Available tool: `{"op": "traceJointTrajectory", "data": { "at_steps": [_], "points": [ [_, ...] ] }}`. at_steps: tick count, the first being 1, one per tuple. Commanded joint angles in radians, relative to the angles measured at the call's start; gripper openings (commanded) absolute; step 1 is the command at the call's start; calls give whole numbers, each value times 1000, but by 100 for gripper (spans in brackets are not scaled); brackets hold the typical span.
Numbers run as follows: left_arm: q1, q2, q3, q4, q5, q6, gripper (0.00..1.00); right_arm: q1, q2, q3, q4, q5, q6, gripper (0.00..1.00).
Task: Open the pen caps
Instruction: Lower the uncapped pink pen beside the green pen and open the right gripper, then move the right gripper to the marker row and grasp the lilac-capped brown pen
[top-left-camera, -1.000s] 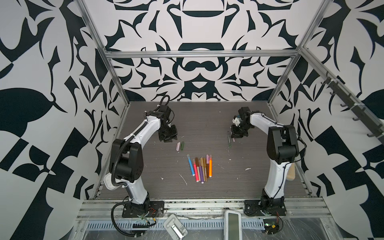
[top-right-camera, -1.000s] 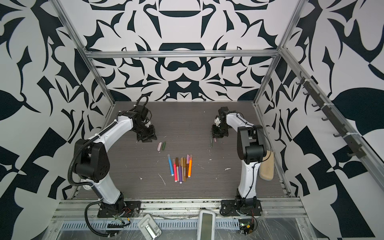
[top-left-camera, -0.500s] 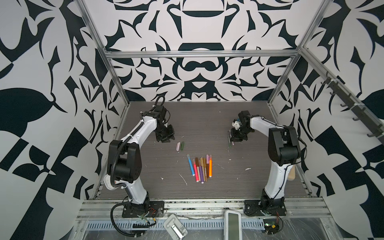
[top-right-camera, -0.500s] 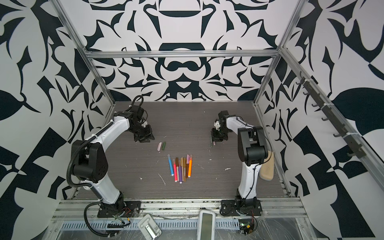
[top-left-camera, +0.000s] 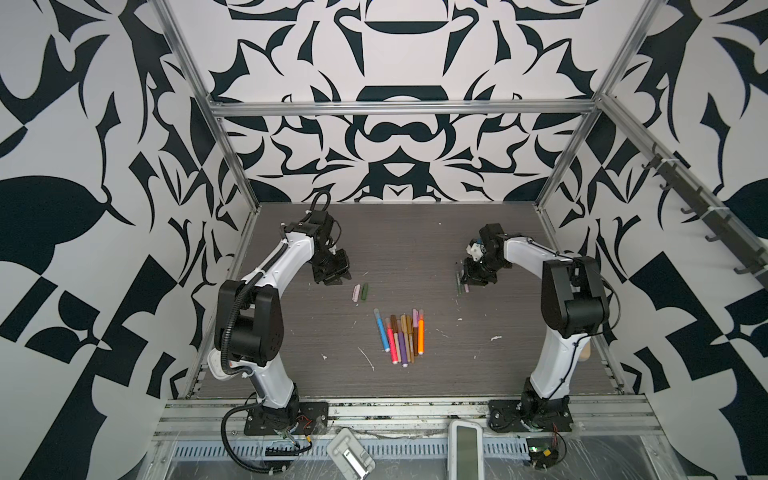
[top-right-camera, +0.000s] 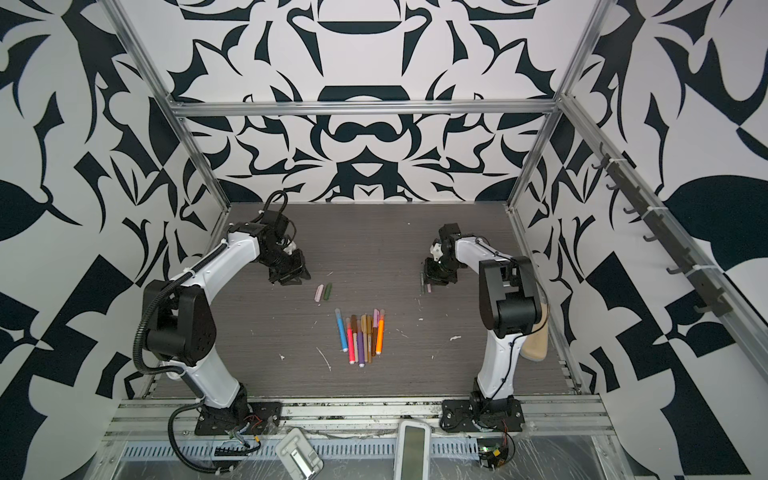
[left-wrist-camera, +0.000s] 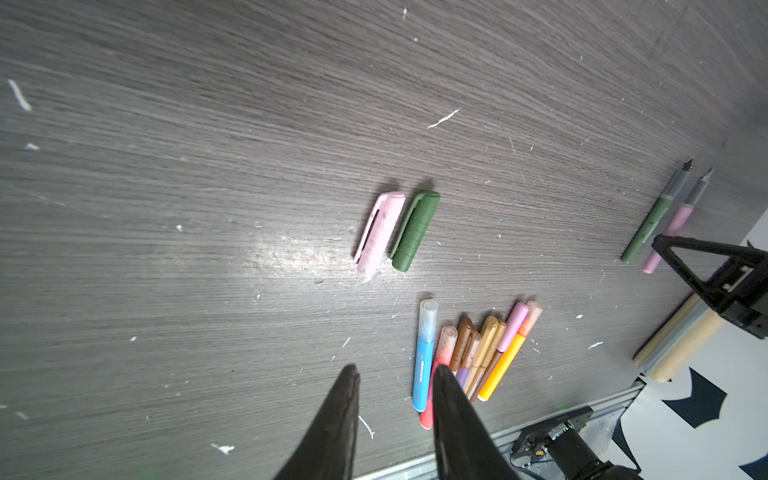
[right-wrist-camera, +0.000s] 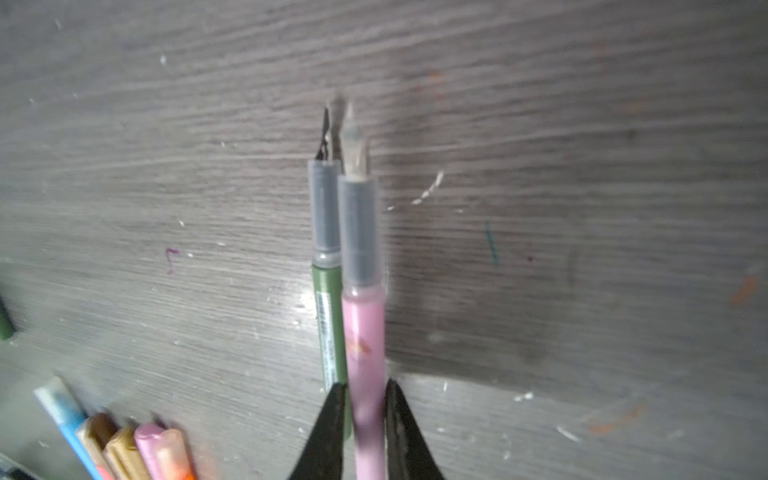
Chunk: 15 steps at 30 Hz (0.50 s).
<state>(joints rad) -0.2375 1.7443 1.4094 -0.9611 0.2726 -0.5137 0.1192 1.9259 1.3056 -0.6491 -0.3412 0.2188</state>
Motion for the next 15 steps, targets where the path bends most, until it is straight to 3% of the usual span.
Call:
{"op": "traceJointTrajectory", "data": {
  "at_steps": [1, 9, 15],
  "points": [
    [3, 15, 22, -16, 21, -16, 34, -6, -54, 1, 0, -18, 1, 33],
    [1, -17, -37, 59, 54, -87, 33, -4, -175, -29, -51, -23, -10, 32],
    [2, -133, -240, 382, 156, -285, 34, 47, -362, -211, -33, -54, 87, 29]
  ]
}}
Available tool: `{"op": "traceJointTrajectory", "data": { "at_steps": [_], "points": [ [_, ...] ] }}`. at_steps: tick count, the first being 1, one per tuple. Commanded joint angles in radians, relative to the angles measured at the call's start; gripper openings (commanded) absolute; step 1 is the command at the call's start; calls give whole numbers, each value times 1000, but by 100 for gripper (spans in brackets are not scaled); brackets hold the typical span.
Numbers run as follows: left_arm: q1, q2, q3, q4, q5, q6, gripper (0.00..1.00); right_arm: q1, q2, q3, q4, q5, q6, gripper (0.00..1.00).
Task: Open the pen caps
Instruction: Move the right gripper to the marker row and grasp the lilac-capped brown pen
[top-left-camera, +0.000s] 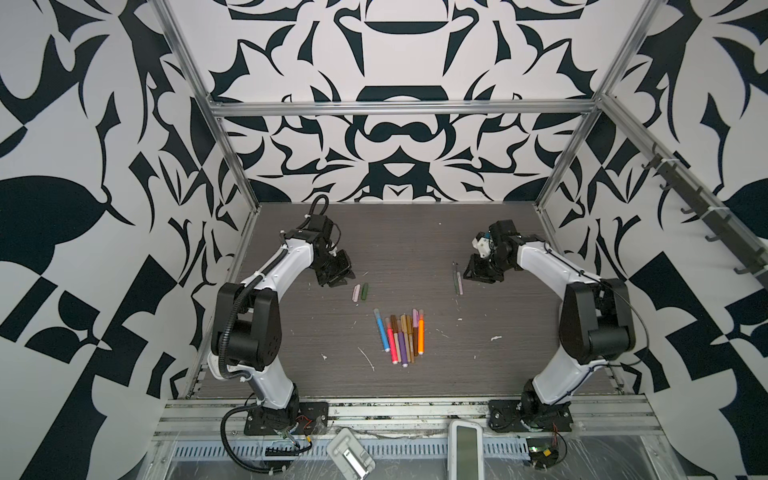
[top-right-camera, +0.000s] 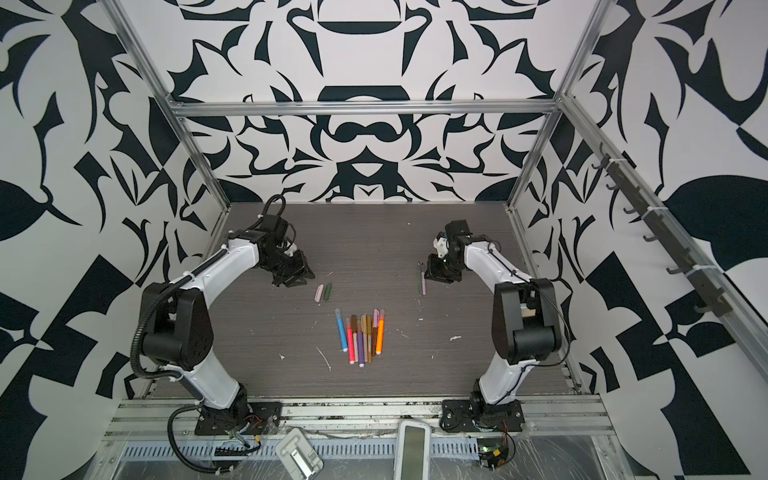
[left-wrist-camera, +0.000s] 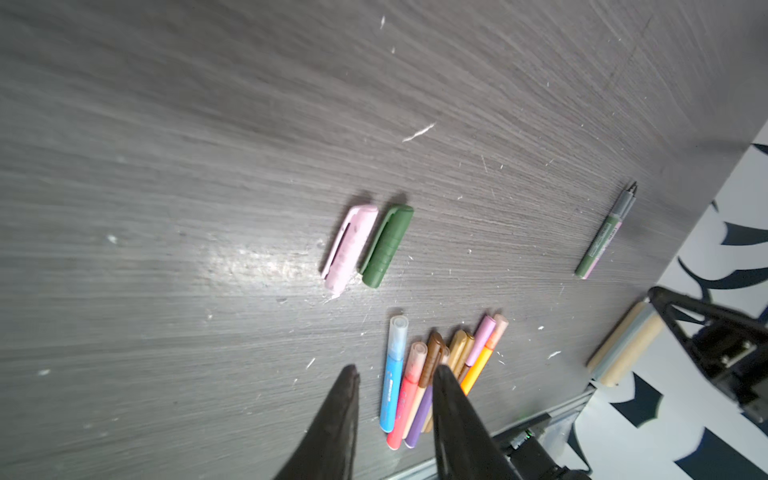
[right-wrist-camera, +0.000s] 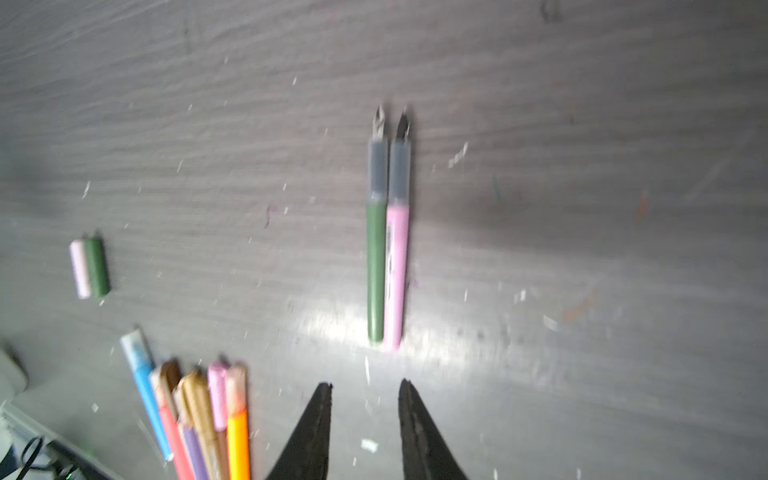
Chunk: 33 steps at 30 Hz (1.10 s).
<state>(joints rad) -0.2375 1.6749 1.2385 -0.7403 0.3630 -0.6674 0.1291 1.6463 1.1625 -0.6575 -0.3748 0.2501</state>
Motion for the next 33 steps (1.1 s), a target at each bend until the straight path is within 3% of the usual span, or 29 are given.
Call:
{"op": "traceJointTrajectory", "data": {
  "at_steps": [1, 6, 8, 10, 12, 17, 22, 26, 33],
  "points": [
    [1, -79, -106, 222, 70, -171, 34, 78, -118, -104, -29, 5, 75, 28],
    [2, -110, -200, 379, 41, -291, 34, 414, -235, -235, 2, 109, 232, 27],
    [1, -119, -214, 400, 28, -316, 39, 538, -239, -255, 16, 130, 297, 27],
    [4, -134, -242, 431, 14, -364, 58, 634, -230, -268, 35, 149, 356, 27],
    [16, -177, -306, 521, -6, -446, 99, 711, -219, -279, 67, 158, 402, 27],
    [27, -251, -405, 633, -87, -569, 99, 767, -180, -272, 57, 200, 433, 29],
    [27, -257, -413, 632, -79, -568, 99, 767, -131, -262, 58, 209, 440, 31],
    [38, -258, -433, 640, -44, -598, 100, 768, -98, -240, 80, 200, 449, 30],
    [93, -253, -536, 791, 75, -692, 86, 771, -54, -174, 99, 175, 434, 26]
  ]
}}
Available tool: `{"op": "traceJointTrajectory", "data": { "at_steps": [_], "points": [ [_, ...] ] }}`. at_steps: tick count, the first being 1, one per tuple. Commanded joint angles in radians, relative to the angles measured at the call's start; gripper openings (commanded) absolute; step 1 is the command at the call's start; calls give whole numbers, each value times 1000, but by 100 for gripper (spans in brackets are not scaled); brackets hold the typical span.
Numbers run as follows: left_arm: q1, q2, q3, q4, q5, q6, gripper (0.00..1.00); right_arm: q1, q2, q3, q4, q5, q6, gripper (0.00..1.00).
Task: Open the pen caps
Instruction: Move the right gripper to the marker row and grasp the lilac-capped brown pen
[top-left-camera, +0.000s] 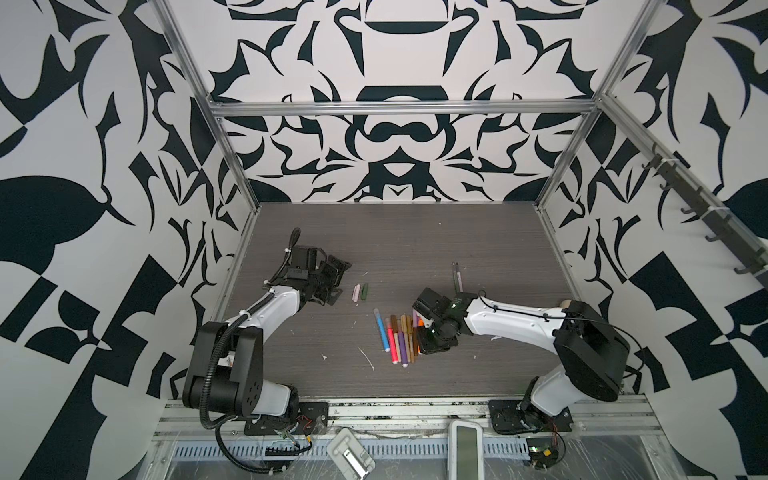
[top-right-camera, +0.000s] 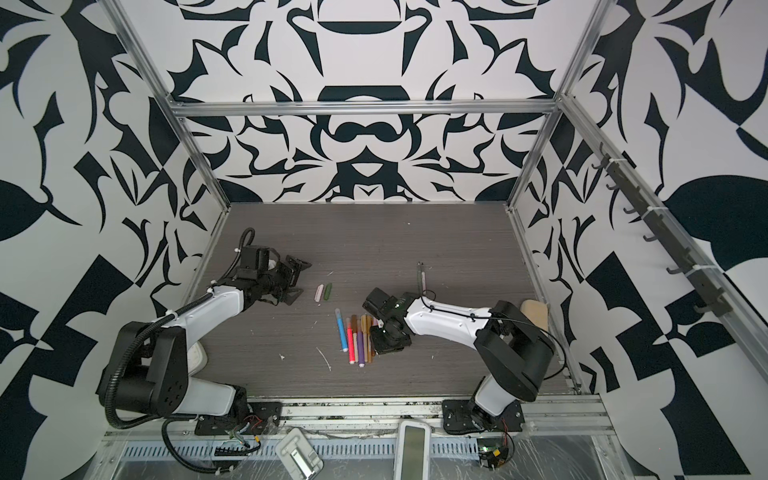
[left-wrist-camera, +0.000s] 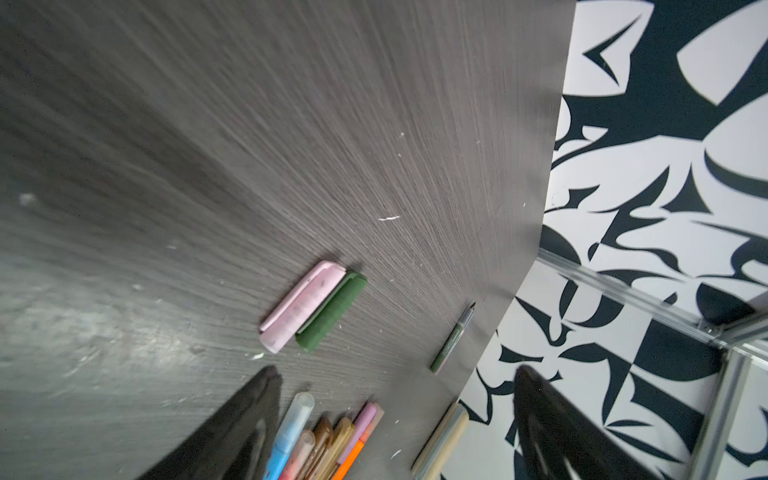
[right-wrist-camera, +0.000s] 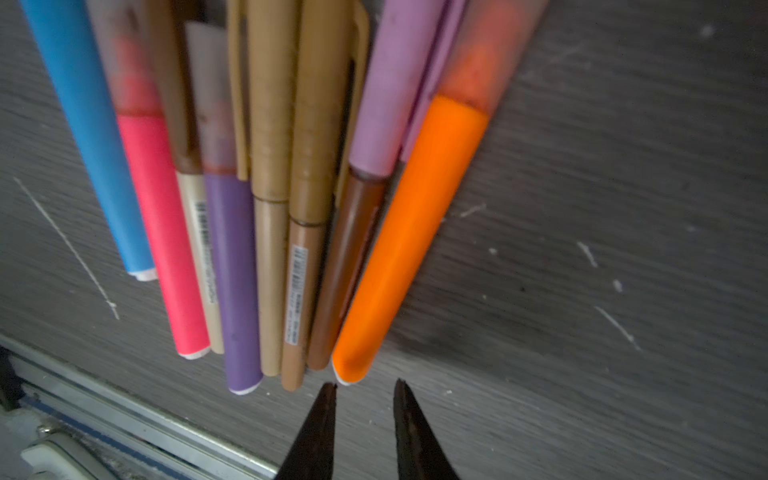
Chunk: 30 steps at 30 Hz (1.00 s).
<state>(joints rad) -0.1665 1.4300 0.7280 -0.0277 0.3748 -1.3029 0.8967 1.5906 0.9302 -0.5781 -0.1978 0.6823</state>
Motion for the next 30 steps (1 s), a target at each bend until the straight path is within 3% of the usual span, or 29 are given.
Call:
{"op": "traceJointTrajectory", "data": {
  "at_steps": [1, 7, 19, 25, 30],
  "points": [
    [27, -10, -29, 78, 70, -56, 86, 3, 6, 67, 19, 0, 2, 26],
    [56, -30, -30, 40, 78, -29, 86, 6, 53, 89, 22, -11, 14, 26],
    [73, -100, -43, -53, 7, 5, 74, 7, 108, 87, 11, 15, 48, 20],
    [73, -94, 58, -210, 19, 157, 75, 8, 136, 104, -43, 50, 53, 20],
    [73, -89, 97, -261, 25, 197, 75, 7, 173, 125, -78, 64, 52, 22]
  ]
}}
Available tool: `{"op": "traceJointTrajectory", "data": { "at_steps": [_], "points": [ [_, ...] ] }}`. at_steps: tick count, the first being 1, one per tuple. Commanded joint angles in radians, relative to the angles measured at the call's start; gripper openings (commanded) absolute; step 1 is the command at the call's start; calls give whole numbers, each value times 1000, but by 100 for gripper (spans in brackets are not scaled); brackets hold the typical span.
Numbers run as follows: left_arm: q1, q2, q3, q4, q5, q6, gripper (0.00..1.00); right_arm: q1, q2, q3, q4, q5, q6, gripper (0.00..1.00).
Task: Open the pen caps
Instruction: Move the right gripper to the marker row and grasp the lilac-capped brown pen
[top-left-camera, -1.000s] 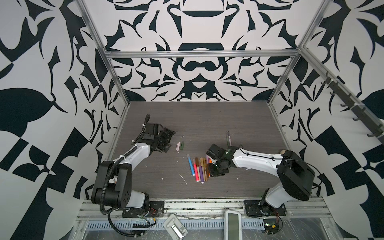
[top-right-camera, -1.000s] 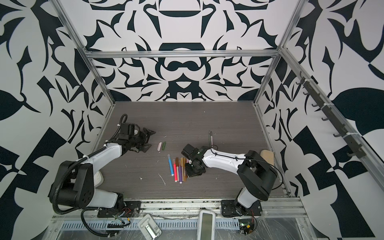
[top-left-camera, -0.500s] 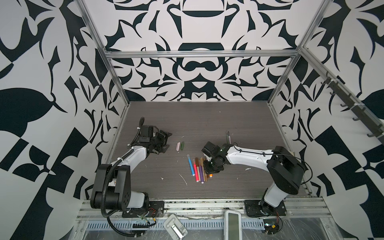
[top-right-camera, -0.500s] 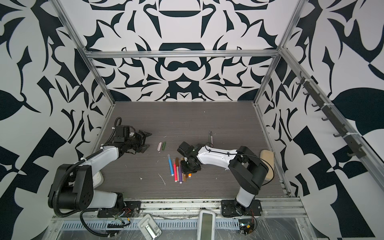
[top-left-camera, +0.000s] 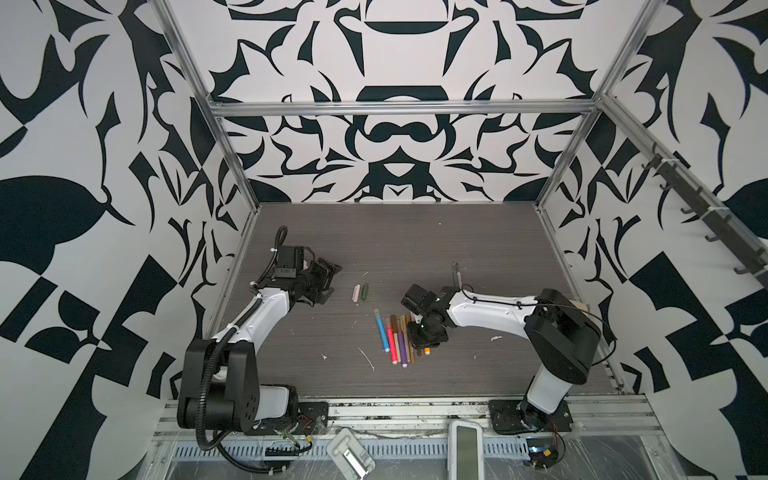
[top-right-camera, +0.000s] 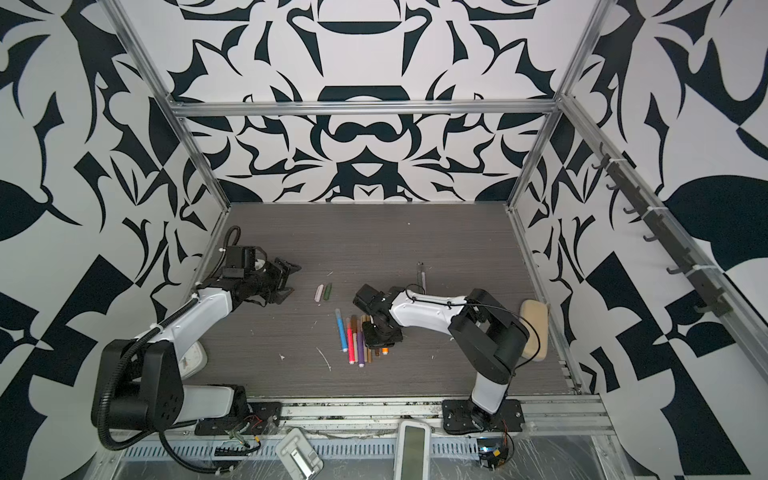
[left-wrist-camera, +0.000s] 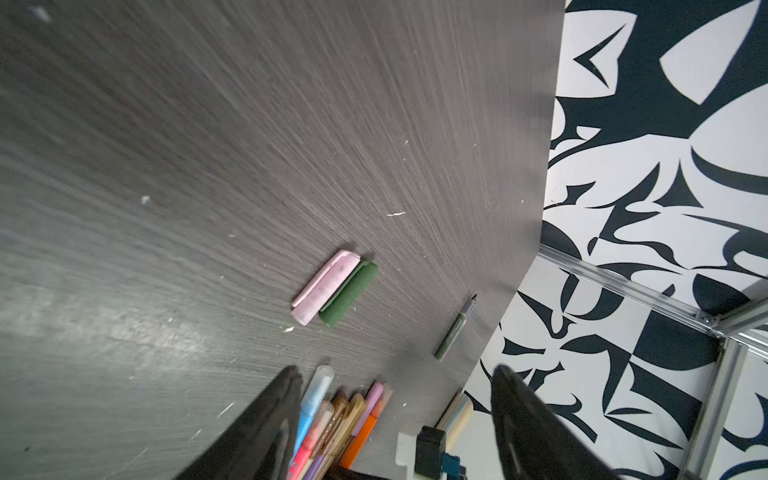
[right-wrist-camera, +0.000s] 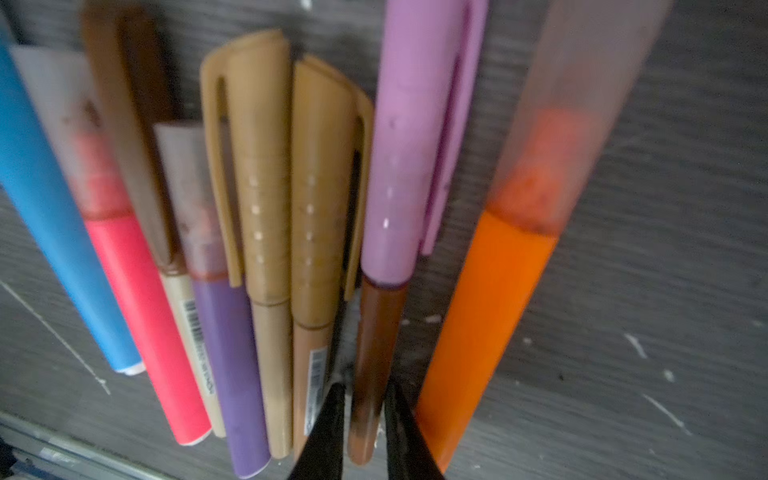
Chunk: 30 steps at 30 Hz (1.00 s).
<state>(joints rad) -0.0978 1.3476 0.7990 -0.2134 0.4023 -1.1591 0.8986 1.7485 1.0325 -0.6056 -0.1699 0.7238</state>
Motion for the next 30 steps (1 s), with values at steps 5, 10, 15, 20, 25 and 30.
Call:
{"op": "traceJointTrajectory", "data": {
  "at_steps": [5, 10, 15, 20, 25, 30],
  "points": [
    [0, 2, 30, -72, 26, 54, 74, 5, 21, 39, -49, 28, 8, 18],
    [-26, -1, 55, -101, 34, 77, 74, 6, -13, 98, -67, 22, -65, 15],
    [-99, 40, 149, -181, 27, 128, 73, -21, -69, 206, -150, 51, -173, 11],
    [-211, 119, 289, -253, 6, 167, 73, -130, -134, 240, -181, -21, -212, 9],
    [-326, 236, 419, -269, 37, 165, 74, -272, -208, 208, -132, -208, -229, 9],
    [-408, 344, 542, -282, 65, 159, 75, -350, -242, 187, -131, -302, -234, 9]
  ]
}}
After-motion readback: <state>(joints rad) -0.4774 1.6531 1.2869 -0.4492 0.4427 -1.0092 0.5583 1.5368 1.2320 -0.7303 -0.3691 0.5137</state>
